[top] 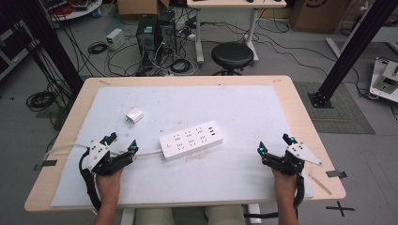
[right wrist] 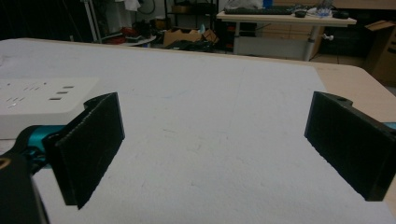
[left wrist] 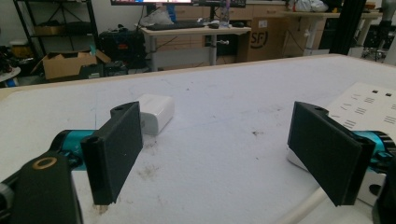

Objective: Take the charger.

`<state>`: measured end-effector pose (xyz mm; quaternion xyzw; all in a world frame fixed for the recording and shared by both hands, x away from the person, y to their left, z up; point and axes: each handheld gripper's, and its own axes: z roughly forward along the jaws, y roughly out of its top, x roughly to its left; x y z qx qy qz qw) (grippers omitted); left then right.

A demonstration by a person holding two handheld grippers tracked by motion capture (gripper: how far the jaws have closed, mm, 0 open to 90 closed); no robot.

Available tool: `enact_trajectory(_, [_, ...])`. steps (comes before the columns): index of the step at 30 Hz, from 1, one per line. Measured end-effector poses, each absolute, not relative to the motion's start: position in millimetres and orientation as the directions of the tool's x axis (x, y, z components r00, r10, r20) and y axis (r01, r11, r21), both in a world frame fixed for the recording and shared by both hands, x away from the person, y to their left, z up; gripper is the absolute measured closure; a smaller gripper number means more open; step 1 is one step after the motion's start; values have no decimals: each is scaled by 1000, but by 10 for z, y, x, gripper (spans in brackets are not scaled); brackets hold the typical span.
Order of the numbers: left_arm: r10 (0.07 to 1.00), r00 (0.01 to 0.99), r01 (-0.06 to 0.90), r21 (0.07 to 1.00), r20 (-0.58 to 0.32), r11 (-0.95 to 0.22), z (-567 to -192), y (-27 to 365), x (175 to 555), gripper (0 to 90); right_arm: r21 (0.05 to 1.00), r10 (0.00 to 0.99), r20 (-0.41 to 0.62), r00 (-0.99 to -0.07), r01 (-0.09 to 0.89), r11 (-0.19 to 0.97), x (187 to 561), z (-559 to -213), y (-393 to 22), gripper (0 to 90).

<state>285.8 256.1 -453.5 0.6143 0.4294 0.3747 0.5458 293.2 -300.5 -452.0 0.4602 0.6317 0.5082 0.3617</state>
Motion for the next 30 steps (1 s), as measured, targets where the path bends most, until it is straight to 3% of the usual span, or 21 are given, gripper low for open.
enact_trajectory(15, [936, 353, 141, 989, -7, -46, -4529, 2546, 2882, 181, 976, 950, 7, -311, 210, 62, 2922, -4519, -2996, 48])
enact_trajectory(20, [919, 392, 210, 976, -35, -53, -4506, 2564, 2965, 185, 976, 950, 10, -312, 209, 58, 2923, -4520, -3001, 48])
enact_trajectory(22, [917, 399, 215, 972, 4, -97, -4474, 2569, 2989, 185, 976, 949, 12, -314, 211, 57, 2924, -4518, -3002, 48])
enact_trajectory(30, [829, 557, 199, 964, 39, -179, -3918, 2615, 3230, 184, 974, 947, 16, -320, 218, 57, 2930, -4517, -3005, 48])
